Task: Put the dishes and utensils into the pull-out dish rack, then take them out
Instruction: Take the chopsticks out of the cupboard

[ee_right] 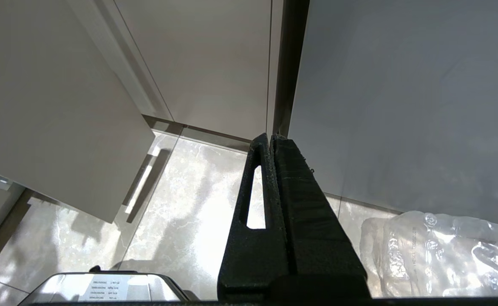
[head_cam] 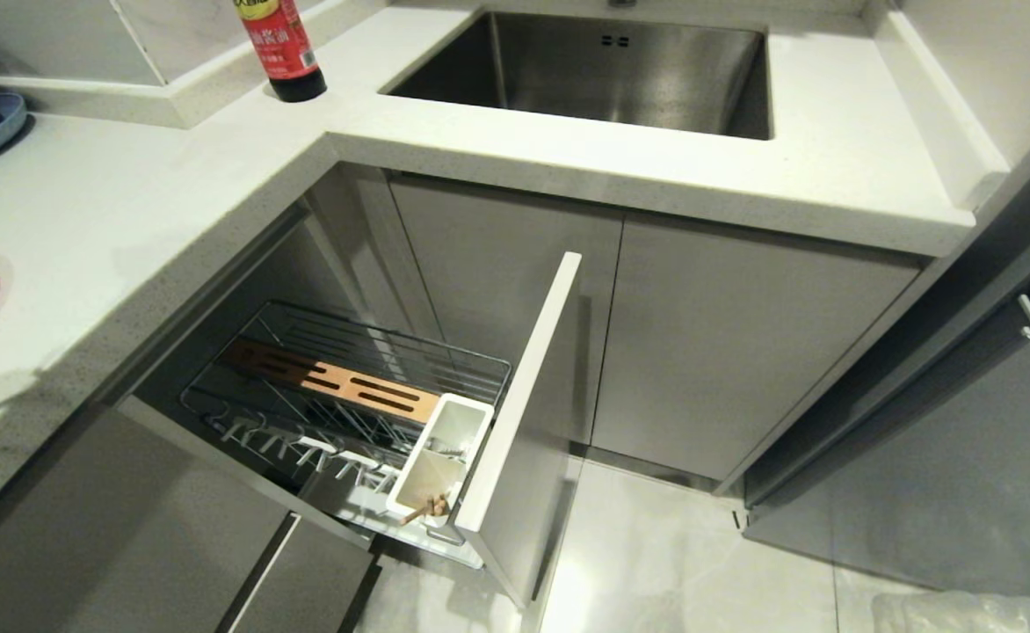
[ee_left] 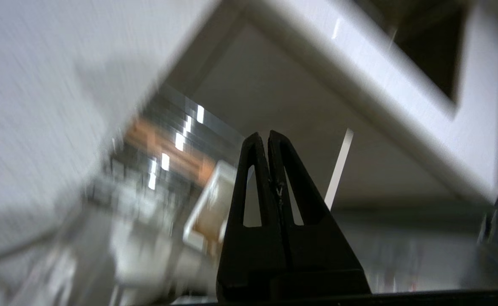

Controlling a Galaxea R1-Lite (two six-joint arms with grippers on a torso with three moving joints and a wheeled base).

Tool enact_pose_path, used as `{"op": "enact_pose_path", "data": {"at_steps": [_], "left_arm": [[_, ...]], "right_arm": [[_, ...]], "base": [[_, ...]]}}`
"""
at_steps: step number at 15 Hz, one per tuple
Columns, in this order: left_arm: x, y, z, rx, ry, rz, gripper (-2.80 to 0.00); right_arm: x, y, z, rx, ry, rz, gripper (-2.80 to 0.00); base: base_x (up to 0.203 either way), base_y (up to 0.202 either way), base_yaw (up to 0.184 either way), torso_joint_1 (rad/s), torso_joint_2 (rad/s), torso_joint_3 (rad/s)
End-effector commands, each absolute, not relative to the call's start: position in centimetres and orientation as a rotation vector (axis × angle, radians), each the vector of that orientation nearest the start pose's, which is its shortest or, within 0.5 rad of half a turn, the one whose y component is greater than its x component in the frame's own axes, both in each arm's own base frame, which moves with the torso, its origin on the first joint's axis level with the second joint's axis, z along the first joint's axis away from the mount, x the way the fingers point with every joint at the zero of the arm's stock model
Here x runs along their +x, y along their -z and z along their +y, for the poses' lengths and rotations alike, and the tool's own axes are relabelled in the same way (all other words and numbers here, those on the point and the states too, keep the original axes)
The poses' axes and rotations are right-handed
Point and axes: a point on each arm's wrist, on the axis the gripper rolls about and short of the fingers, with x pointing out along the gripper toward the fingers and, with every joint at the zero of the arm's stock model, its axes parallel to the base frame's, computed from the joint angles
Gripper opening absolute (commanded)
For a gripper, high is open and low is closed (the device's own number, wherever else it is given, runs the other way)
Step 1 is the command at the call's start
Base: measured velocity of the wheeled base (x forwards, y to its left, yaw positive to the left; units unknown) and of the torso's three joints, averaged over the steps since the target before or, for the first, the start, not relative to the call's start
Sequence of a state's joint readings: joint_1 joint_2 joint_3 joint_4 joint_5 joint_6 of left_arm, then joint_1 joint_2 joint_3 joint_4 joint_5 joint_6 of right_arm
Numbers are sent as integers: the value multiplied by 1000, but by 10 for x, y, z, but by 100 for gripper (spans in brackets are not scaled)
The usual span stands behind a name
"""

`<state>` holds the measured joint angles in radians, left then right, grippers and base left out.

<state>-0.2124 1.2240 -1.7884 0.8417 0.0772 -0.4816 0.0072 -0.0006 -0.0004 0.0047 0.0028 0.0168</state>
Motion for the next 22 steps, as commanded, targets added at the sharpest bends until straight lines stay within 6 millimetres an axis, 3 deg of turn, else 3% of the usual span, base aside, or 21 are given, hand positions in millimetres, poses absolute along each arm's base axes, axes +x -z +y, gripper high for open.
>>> {"op": "enact_pose_path", "data": {"at_steps": [1, 5, 9, 14, 21, 22], "left_arm": [[127, -388, -34, -402, 72, 509, -280], [163, -342, -51, -353, 24, 947, -280], [195, -304, -67, -352, -10, 1197, -280], [236, -250, -90, -352, -88, 1361, -280], [267, -198, -108, -365, -77, 1575, -280], [271, -192, -110, -364, -81, 1593, 0]], "right_arm": [[-23, -75, 0, 17, -11, 4, -280], [-23, -75, 0, 17, -11, 5, -280], [-23, -75, 0, 17, -11, 5, -280], [-23, -75, 0, 17, -11, 5, -280], [-23, -75, 0, 17, -11, 5, -280], [-23, -75, 0, 17, -11, 4, -280]], "base": [[0, 0, 0, 0, 0, 0], [0, 0, 0, 0, 0, 0], [0, 0, 0, 0, 0, 0], [0, 0, 0, 0, 0, 0], [0, 0, 0, 0, 0, 0], [0, 0, 0, 0, 0, 0]]}}
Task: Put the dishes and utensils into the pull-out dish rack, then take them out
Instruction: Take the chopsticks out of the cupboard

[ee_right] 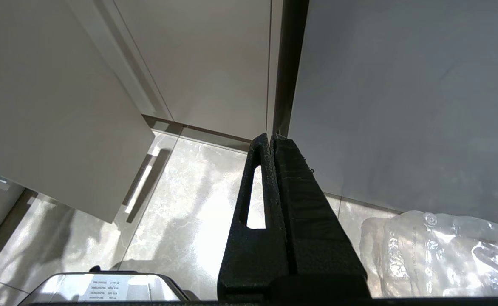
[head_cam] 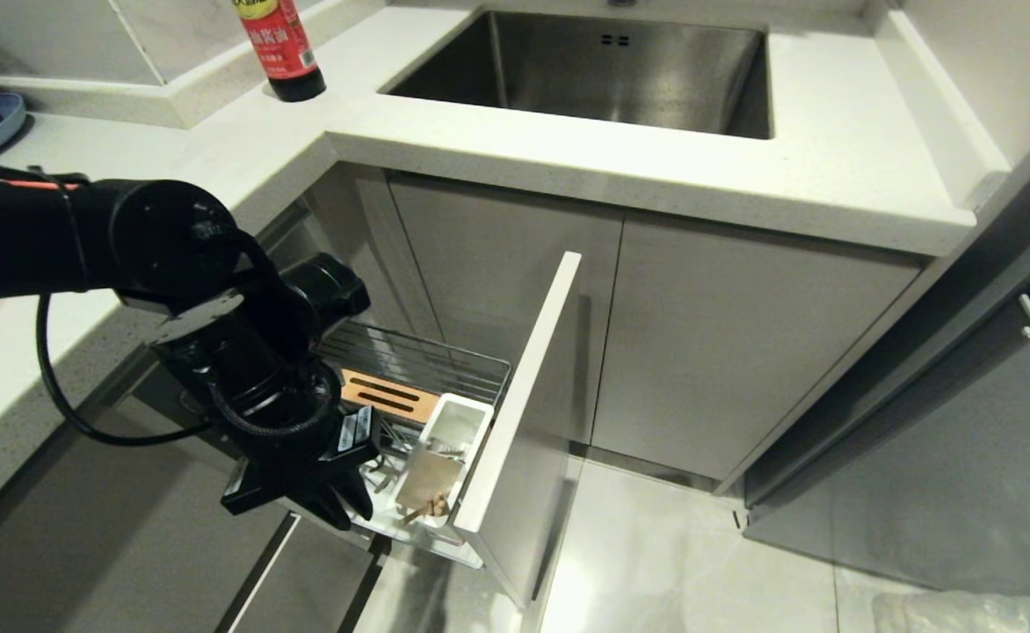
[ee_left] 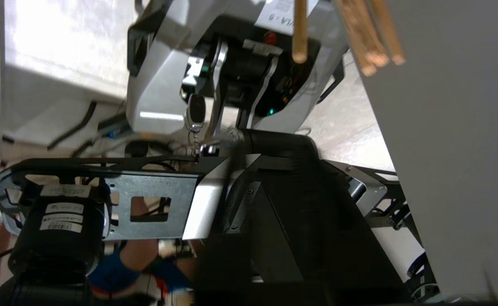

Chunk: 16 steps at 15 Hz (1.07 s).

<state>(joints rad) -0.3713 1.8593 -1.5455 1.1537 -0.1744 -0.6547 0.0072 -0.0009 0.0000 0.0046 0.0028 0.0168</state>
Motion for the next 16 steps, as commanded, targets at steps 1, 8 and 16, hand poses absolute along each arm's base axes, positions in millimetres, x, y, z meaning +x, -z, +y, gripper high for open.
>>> {"op": "enact_pose_path", "data": {"at_steps": [1, 8, 16], "left_arm": [[274, -188, -111, -363, -86, 1606, 0], [294, -150, -116, -339, -147, 1715, 0], [315, -123, -107, -373, -190, 1737, 0]], "right_arm": [[-23, -75, 0, 17, -11, 5, -280], [-23, -75, 0, 17, -11, 5, -280], [-23, -75, 0, 17, -11, 5, -280]], "base": [[0, 0, 0, 0, 0, 0], [0, 0, 0, 0, 0, 0], [0, 0, 0, 0, 0, 0]]}}
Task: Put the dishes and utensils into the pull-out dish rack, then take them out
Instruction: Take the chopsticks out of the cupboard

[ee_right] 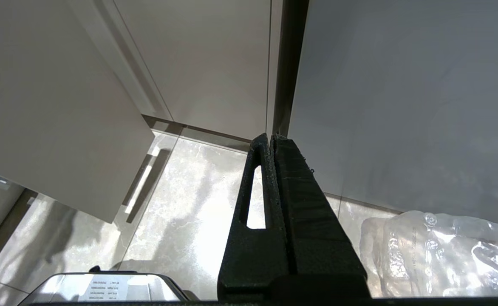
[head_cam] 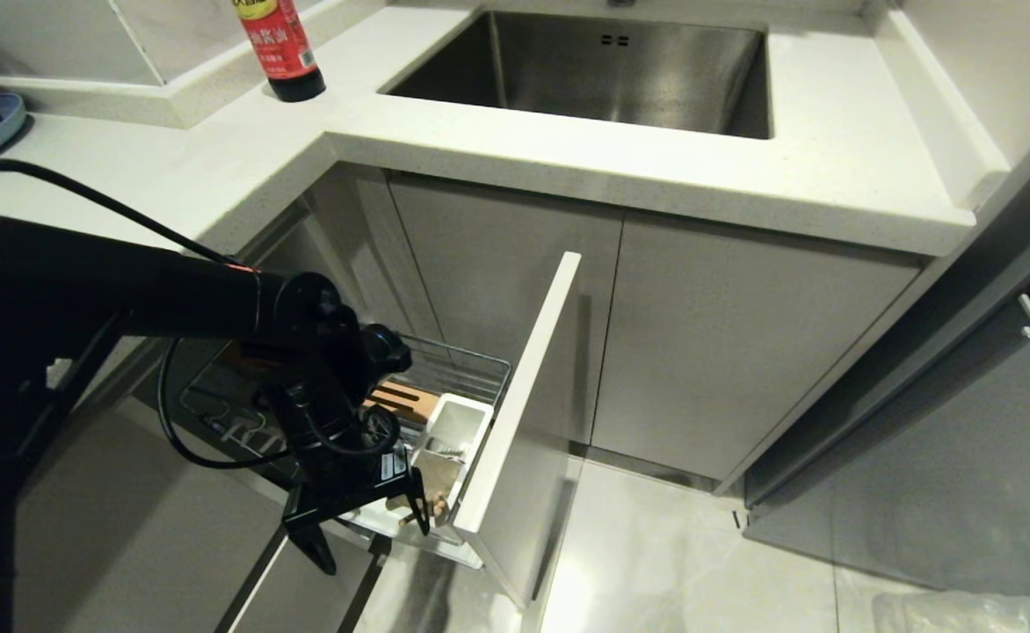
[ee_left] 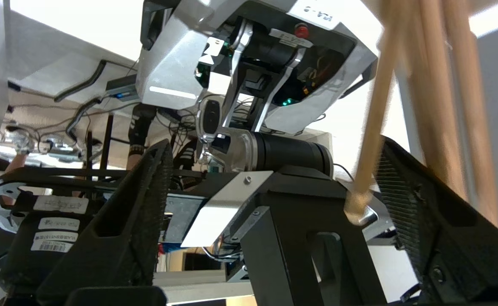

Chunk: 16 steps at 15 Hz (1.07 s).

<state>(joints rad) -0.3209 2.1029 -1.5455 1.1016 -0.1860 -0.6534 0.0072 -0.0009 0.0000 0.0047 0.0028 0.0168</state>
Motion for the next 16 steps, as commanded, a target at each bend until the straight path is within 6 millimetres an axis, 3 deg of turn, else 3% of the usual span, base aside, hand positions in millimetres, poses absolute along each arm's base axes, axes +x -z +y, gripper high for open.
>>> {"op": "enact_pose_path", "data": {"at_steps": [1, 6, 16], "left_arm": [[317, -121, -107, -375, -194, 1740, 0], [326, -106, -108, -394, -181, 1755, 0], [334, -97, -112, -415, -164, 1778, 0]], "right_arm": [[-23, -75, 0, 17, -10, 5, -280], [-23, -75, 0, 17, -11, 4, -280], [-23, -75, 0, 17, -11, 5, -280]], "base": [[0, 0, 0, 0, 0, 0], [0, 0, 0, 0, 0, 0], [0, 0, 0, 0, 0, 0]]}}
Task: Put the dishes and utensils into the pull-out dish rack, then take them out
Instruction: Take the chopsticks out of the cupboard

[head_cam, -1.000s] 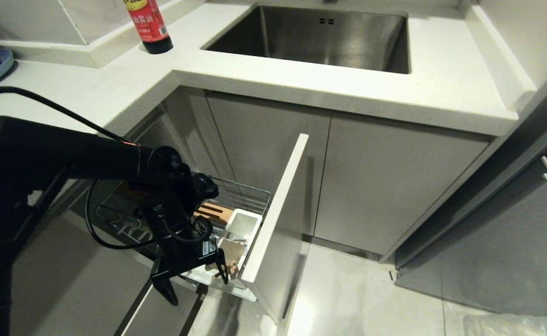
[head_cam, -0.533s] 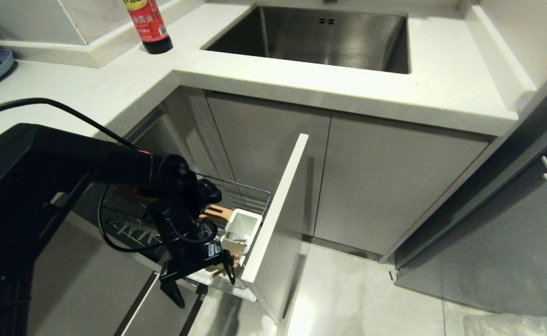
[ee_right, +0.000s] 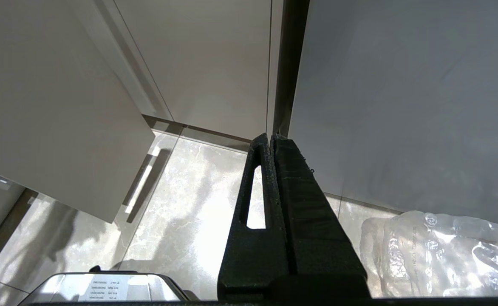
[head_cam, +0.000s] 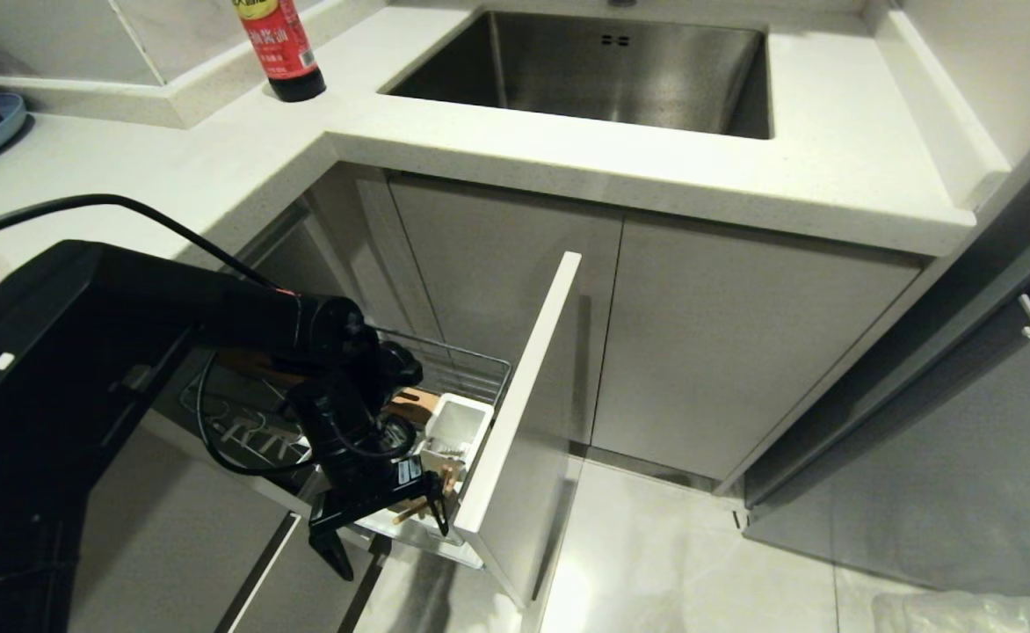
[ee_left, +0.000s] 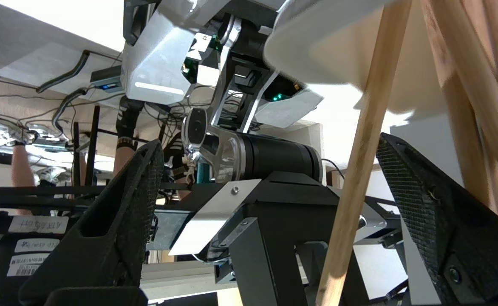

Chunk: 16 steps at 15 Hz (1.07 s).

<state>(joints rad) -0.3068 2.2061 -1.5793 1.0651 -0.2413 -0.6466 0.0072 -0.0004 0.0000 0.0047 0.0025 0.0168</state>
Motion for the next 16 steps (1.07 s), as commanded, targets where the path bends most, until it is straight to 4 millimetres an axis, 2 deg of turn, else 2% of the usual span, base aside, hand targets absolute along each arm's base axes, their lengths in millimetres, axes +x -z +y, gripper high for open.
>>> {"op": "enact_pose_path", "data": {"at_steps": [1, 7, 8, 16], "left_arm": [[336, -95, -112, -415, -164, 1778, 0], [342, -89, -113, -414, -166, 1783, 0], [342, -88, -114, -415, -168, 1783, -280], [341, -89, -114, -416, -168, 1788, -280]], "right_arm": [[-23, -75, 0, 17, -11, 4, -280], [-23, -75, 0, 17, -11, 3, -280], [-23, -75, 0, 17, -11, 4, -280], [-23, -75, 0, 17, -11, 3, -280]], "base": [[0, 0, 0, 0, 0, 0], [0, 0, 0, 0, 0, 0], [0, 0, 0, 0, 0, 0], [0, 0, 0, 0, 0, 0]]}}
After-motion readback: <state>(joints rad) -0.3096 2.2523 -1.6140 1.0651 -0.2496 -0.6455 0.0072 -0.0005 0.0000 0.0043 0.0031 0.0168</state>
